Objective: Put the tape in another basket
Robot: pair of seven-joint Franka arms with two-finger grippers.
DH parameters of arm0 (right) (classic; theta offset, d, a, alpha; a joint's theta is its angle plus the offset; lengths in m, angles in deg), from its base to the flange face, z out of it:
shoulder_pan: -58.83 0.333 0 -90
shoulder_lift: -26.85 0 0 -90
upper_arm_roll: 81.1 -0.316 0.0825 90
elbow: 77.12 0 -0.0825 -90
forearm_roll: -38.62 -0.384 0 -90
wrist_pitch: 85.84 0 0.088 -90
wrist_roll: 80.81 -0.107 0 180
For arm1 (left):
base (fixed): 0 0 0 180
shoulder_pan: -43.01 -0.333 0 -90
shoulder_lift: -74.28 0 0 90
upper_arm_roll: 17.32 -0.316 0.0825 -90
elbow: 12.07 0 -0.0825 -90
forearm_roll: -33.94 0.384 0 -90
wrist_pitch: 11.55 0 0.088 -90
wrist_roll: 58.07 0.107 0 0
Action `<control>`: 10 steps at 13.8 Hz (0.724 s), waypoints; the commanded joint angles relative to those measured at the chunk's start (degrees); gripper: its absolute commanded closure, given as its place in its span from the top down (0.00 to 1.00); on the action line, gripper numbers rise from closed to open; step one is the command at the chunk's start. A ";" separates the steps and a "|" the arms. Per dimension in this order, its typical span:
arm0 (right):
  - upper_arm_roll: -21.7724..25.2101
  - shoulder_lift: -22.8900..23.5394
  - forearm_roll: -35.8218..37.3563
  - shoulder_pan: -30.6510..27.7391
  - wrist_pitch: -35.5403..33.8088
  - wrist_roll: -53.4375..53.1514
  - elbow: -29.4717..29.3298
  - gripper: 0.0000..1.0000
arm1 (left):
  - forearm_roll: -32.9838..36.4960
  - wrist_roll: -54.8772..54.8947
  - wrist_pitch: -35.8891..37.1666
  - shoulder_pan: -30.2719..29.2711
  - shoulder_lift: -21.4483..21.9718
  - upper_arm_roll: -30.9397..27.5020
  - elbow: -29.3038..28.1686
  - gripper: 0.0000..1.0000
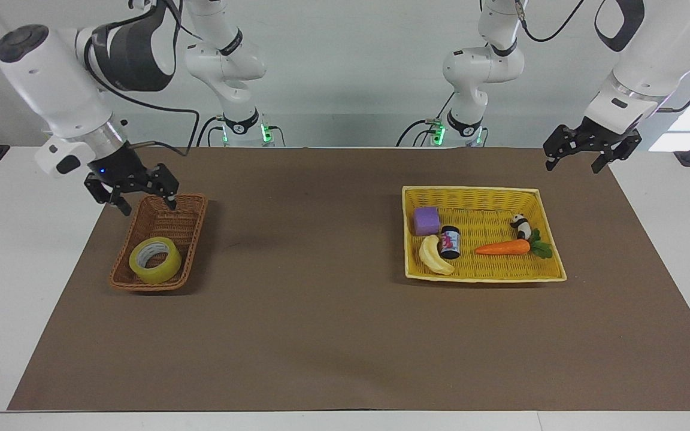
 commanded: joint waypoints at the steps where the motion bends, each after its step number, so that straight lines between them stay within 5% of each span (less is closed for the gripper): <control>1: -0.20 -3.74 2.16 0.62 -5.89 -6.92 -0.82 1.00 | -0.97 0.33 0.48 -0.71 -0.27 0.32 0.71 1.00; 5: -0.02 -3.93 6.29 0.62 -20.23 -9.22 -10.58 1.00 | -0.97 0.16 0.57 -0.71 -0.27 0.32 0.71 1.00; 10: -1.51 -9.80 6.30 0.71 -18.59 -12.38 -3.94 1.00 | -0.88 0.07 0.57 -0.71 -0.27 0.23 0.71 1.00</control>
